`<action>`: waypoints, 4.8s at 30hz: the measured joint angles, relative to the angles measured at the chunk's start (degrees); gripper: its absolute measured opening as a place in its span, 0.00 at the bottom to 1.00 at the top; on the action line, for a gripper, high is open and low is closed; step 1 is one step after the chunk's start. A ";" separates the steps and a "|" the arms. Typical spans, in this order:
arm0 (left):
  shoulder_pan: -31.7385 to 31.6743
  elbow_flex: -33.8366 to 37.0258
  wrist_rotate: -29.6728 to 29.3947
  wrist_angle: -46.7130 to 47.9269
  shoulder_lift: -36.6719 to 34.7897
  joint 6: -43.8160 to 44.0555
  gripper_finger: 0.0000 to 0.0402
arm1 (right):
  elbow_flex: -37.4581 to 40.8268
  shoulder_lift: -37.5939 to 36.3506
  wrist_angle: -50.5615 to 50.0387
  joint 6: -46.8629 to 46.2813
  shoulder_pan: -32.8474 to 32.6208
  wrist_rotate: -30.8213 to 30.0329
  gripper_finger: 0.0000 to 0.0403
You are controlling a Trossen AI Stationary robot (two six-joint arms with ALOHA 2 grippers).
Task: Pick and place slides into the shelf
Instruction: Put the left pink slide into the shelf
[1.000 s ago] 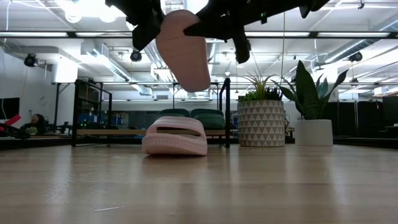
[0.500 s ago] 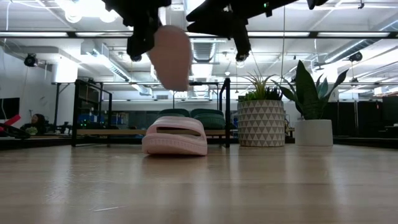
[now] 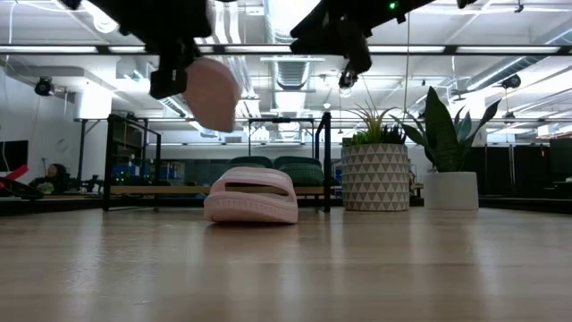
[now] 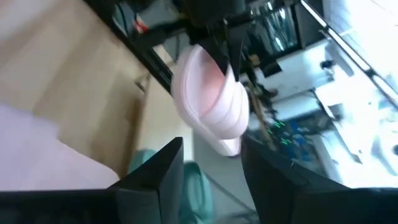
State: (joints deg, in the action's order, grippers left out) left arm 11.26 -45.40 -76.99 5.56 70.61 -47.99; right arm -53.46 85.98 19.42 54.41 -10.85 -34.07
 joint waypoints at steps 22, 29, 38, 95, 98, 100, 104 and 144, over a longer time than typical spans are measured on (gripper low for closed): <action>-11.35 13.57 8.52 -0.57 -9.75 1.95 0.00 | 9.28 -15.24 -2.95 -9.59 1.38 16.66 0.35; -18.39 13.59 7.34 -0.72 -4.84 1.12 0.00 | 9.32 -13.95 -2.81 -9.48 1.55 16.51 0.35; -23.06 13.59 9.38 -2.58 2.47 -1.14 0.00 | 9.35 -13.45 -2.95 -9.46 2.03 16.51 0.34; -29.15 -15.52 32.54 37.44 22.12 52.13 0.60 | 9.37 -13.45 -4.06 -10.49 2.27 16.51 0.31; -29.11 -16.25 28.50 37.41 24.41 52.15 0.60 | 9.37 -13.45 -4.84 -10.84 2.27 16.51 0.31; -29.10 -16.27 24.94 37.50 25.64 52.24 0.60 | 9.37 -13.45 -5.56 -10.93 2.27 16.51 0.31; -29.15 -16.39 23.31 37.46 27.19 52.19 0.60 | 9.37 -13.45 -6.15 -11.51 2.29 16.51 0.31; -21.37 -12.41 10.58 47.99 27.23 39.63 0.01 | 9.37 -13.45 -7.43 -11.95 2.70 16.49 0.26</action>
State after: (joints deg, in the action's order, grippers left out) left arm -10.12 -57.81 -66.41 53.54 97.84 -8.36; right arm -44.10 72.53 11.99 42.46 -8.16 -17.58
